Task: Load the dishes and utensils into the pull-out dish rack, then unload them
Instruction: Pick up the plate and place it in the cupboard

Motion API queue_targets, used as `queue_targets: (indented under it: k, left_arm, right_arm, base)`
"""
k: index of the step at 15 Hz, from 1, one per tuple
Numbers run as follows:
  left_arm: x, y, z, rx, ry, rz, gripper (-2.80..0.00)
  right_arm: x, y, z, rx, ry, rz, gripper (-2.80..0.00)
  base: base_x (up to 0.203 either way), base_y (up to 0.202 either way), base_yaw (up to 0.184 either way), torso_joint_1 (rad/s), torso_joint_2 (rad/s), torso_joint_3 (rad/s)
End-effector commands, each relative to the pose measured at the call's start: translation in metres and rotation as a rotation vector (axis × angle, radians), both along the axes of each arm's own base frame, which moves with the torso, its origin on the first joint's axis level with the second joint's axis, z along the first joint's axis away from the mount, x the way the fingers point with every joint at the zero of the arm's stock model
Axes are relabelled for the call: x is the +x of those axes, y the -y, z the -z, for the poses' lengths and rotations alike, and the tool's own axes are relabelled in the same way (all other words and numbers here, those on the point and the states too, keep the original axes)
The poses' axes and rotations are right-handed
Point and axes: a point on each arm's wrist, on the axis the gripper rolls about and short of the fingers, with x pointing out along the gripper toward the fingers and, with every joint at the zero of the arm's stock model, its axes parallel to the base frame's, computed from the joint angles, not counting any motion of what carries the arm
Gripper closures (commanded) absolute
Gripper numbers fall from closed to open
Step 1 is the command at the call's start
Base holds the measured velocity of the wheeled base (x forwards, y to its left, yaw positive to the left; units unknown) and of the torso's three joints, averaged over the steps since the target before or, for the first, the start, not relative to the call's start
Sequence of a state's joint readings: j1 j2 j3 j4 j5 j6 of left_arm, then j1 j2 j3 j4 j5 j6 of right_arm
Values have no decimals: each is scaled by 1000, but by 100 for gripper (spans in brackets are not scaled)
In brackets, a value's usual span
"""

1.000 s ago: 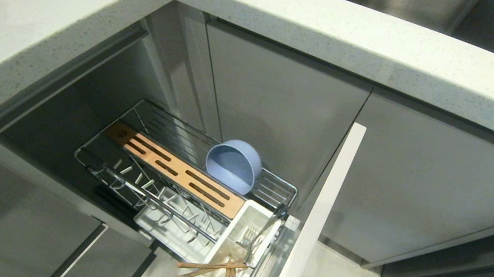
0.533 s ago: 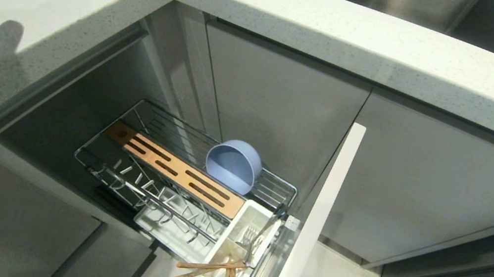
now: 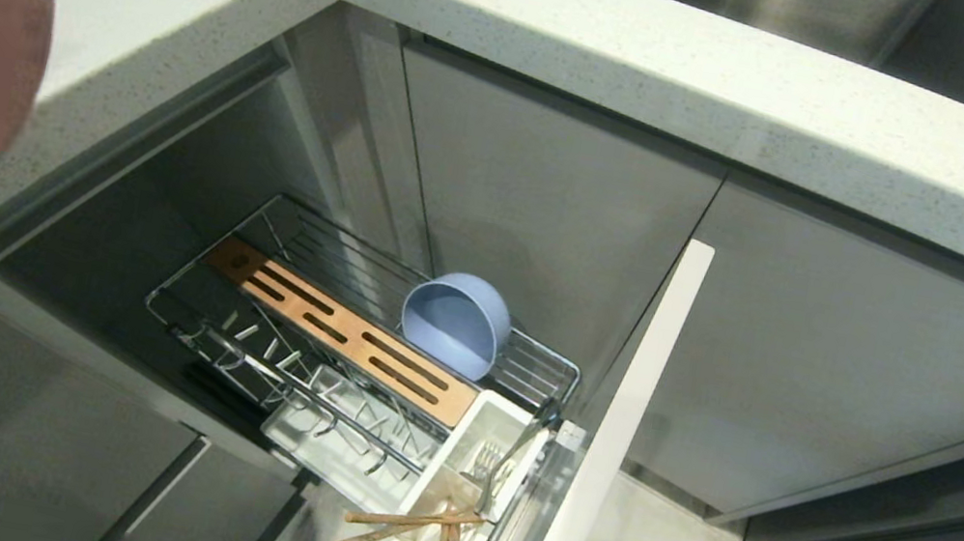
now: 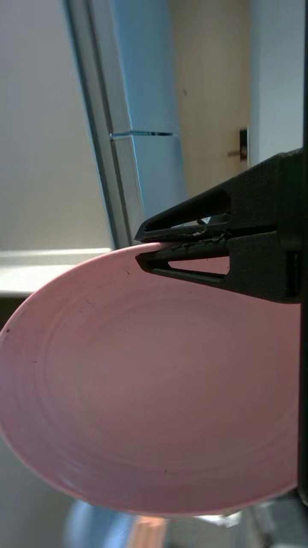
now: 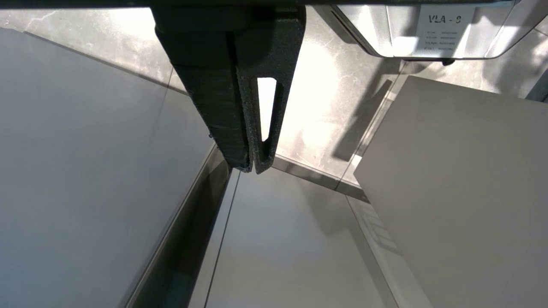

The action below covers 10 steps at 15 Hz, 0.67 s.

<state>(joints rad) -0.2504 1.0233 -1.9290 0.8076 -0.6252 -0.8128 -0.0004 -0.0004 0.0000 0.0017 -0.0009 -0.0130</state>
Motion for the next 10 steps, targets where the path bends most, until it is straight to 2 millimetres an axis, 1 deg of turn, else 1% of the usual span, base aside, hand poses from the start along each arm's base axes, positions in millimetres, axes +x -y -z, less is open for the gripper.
queue_targets:
  k: [1, 3, 5, 8, 10]
  left_arm:
    - [19, 5, 7, 5, -101, 5, 0]
    - [32, 8, 13, -25, -226, 2, 0]
    - [44, 10, 16, -33, -277, -45, 0]
    - [53, 13, 18, -28, -300, -69, 0]
    - [65, 18, 21, -19, -319, -92, 0]
  right_arm:
    - [0, 0, 0, -1, 0, 0, 0]
    - [0, 0, 0, -1, 0, -1, 0]
    - [0, 0, 0, -1, 0, 0, 0]
    - [0, 0, 0, -1, 0, 0, 0]
    - [0, 0, 0, -1, 0, 1, 0]
  base:
    - [0, 0, 0, 0, 0, 0]
    - [0, 0, 0, 0, 0, 0]
    - [0, 0, 0, 0, 0, 0]
    - [0, 0, 0, 0, 0, 0]
    - [0, 0, 0, 0, 0, 0]
